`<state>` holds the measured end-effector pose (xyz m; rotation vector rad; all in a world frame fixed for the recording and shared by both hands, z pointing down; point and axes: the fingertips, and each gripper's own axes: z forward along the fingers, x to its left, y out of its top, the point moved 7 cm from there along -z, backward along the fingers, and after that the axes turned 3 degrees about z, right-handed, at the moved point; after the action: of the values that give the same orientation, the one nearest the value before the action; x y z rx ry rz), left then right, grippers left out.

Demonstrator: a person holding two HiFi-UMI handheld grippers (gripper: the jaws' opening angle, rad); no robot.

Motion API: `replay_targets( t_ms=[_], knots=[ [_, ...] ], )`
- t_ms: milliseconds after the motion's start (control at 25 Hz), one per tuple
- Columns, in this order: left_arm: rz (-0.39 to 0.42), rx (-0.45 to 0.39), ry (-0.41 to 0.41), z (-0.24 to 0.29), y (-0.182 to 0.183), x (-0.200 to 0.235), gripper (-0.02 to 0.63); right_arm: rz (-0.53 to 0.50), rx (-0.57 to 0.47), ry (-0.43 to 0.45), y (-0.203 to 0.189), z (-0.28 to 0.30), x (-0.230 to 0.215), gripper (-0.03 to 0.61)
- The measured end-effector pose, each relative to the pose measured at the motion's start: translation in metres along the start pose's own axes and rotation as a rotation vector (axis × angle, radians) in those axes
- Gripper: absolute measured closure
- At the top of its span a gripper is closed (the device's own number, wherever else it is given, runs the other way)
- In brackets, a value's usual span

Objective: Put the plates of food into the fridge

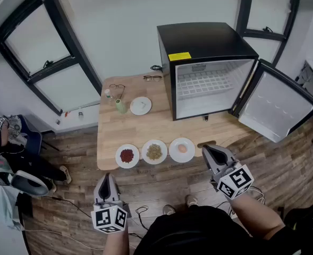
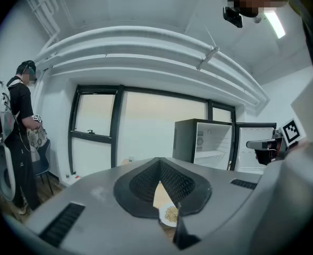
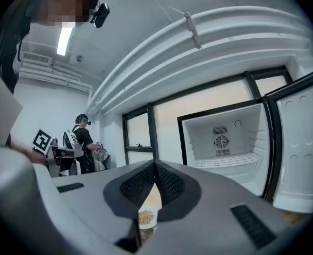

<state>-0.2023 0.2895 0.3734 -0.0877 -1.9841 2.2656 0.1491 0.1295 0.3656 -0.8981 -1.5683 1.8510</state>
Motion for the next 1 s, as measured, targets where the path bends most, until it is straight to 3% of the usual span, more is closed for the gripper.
replay_targets(
  t_ms=[280, 440, 680, 1000],
  knots=[
    [-0.001, -0.039, -0.033, 0.001, 0.000, 0.009, 0.611, 0.004, 0.042, -0.017, -0.011, 0.006, 0.015, 0.558],
    [-0.009, -0.048, -0.083, 0.003, -0.006, 0.015, 0.611, 0.022, 0.100, -0.073, -0.033, 0.001, 0.023, 0.558],
    [-0.002, -0.028, -0.132, 0.015, -0.022, 0.026, 0.611, 0.119, 0.166, -0.128, -0.069, -0.010, 0.028, 0.558],
    [0.017, -0.047, -0.179, 0.039, -0.004, 0.009, 0.611, 0.247, 0.200, -0.165, -0.118, -0.001, 0.009, 0.558]
  ],
)
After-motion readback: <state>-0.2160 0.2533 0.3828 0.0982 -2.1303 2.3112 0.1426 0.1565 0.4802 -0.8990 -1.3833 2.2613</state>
